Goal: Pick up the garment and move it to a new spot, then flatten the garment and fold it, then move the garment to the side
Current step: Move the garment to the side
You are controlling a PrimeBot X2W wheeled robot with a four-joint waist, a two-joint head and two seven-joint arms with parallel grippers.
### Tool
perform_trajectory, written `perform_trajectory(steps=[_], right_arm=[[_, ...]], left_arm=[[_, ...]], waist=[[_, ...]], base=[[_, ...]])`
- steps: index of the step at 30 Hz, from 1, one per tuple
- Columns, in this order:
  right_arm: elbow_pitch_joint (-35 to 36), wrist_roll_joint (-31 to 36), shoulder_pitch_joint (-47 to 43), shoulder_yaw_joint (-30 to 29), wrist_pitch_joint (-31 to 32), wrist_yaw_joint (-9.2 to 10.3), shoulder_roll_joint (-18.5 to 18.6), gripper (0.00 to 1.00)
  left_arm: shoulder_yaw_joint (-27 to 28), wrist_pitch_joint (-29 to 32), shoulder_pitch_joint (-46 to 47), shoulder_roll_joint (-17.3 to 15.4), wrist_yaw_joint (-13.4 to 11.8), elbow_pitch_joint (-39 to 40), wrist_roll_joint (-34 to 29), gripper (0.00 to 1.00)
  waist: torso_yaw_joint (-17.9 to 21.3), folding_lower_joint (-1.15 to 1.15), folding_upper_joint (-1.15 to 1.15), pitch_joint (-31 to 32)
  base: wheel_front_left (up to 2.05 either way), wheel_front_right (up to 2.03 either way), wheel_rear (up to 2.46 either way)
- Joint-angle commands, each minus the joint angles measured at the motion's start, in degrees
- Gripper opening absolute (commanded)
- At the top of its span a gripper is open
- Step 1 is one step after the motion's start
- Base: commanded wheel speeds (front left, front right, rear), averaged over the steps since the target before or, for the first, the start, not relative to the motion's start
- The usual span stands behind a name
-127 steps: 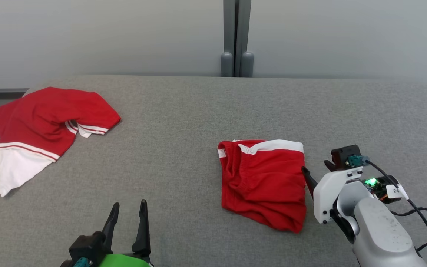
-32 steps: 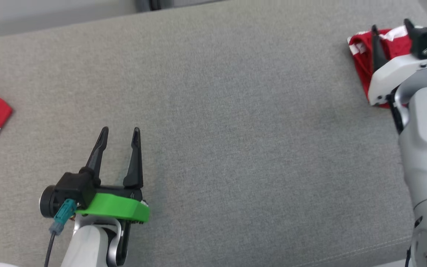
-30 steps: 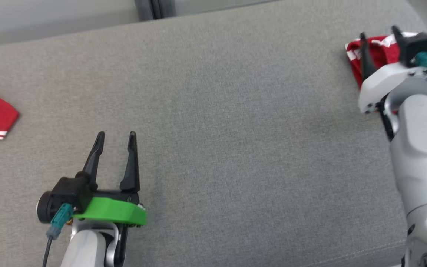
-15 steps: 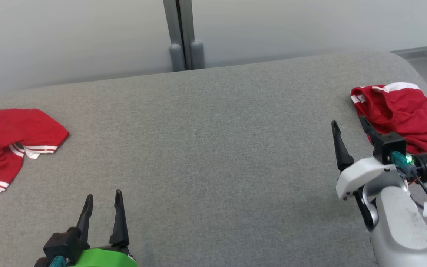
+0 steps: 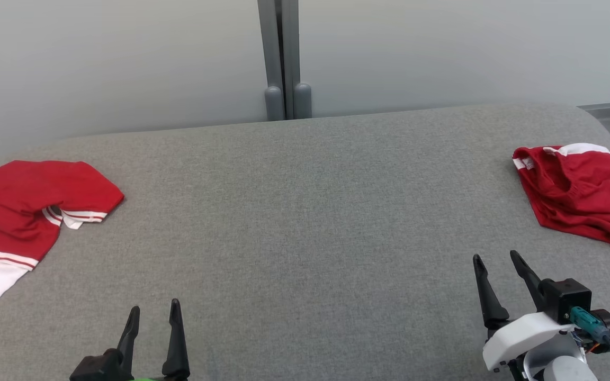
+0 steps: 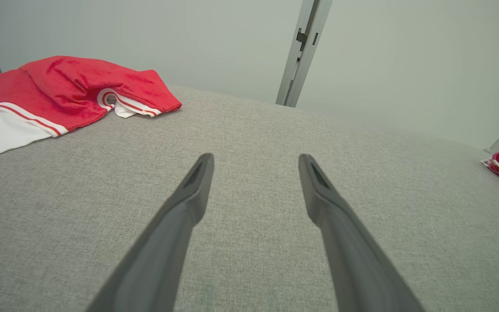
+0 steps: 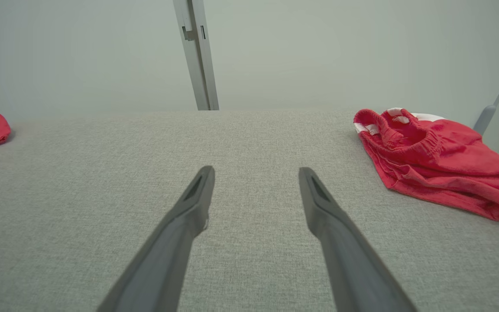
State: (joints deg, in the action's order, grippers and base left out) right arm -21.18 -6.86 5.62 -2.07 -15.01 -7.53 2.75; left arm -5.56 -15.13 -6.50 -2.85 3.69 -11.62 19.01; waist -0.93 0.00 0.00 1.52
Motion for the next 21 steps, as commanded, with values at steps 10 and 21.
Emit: perform_trajectory(steps=[10,21], right_arm=[[1.3,1.4,-1.6,1.3,-0.2,0.09,0.3,1.0],[1.7,1.0,-1.4,0.9,-0.2,0.09,0.2,1.0]], left_arm=[[-0.7,0.0,0.3,-0.1,-0.1,-0.5,0.3,1.0],[-1.0,0.0,1.3,-0.1,0.1,-1.0,0.2,1.0]], waist=[[0.5,0.0,0.0,0.0],[-0.6,0.0,0.0,-0.1]], base=[[0.0,0.0,0.0],[0.0,0.0,0.0]])
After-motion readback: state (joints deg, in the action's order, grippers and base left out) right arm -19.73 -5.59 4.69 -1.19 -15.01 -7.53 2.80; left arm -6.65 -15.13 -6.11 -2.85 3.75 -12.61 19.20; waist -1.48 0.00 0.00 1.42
